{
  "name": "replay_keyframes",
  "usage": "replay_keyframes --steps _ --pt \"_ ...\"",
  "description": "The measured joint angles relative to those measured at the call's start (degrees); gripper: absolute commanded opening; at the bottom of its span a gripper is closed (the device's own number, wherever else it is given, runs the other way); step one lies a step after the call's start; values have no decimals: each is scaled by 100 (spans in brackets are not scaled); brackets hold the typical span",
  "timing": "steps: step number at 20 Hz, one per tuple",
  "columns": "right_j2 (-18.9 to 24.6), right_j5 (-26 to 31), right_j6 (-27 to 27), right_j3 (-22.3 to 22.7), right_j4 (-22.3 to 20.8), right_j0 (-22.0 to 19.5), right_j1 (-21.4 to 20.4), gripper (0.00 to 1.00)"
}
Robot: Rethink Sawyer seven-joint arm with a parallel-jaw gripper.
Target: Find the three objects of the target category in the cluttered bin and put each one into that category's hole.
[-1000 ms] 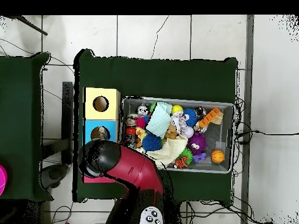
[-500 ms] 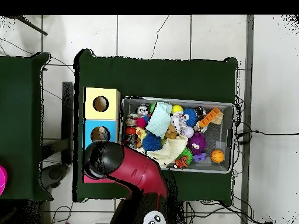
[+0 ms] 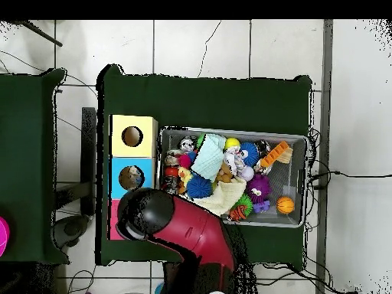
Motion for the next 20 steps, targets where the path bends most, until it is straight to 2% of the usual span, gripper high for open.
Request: replay_keyframes --steps 6,11,20 --pt "-1 -65 0 2 -162 -180 144 100" --pt "0 -382 0 51 -314 -345 288 100" --pt "4 -935 0 365 -502 -501 312 100"
